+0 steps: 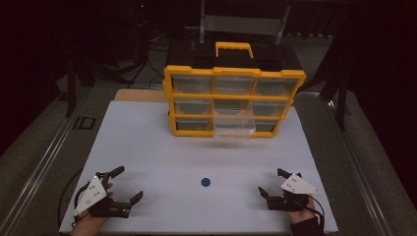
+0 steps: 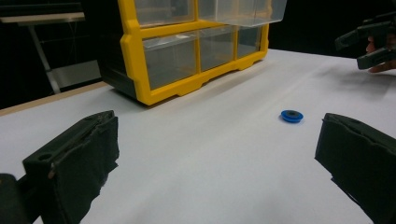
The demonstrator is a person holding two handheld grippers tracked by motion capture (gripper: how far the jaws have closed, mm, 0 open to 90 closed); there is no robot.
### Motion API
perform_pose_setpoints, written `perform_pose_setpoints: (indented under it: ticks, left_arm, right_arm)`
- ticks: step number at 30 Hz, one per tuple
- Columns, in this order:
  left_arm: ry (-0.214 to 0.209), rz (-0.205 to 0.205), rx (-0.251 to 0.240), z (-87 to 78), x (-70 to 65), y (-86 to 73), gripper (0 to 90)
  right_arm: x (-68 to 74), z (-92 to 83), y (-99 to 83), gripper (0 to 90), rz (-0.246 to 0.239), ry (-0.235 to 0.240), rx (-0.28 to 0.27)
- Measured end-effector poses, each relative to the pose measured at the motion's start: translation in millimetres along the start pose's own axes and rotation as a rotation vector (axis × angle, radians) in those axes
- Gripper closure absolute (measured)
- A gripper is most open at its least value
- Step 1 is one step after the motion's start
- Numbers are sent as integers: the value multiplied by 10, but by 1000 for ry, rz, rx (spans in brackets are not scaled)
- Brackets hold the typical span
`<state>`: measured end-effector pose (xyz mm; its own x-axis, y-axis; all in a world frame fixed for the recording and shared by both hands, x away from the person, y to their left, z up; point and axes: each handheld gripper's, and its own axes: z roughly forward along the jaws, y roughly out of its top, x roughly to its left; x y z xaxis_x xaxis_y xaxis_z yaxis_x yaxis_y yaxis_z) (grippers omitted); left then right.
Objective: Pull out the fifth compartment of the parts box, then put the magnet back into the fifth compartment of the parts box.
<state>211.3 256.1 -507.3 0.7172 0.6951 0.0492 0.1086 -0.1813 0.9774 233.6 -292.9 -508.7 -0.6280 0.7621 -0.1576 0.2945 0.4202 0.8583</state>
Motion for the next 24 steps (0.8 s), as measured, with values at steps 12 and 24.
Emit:
perform_pose_setpoints:
  ticks: [12,24]
  left_arm:
    - [-12,-15,10,15,4,-8,0]
    - [-19,-27,26,39,12,5,0]
  right_arm:
    - [4,4,-10,83,12,32,-18]
    - [12,3,8,83,14,35,-28]
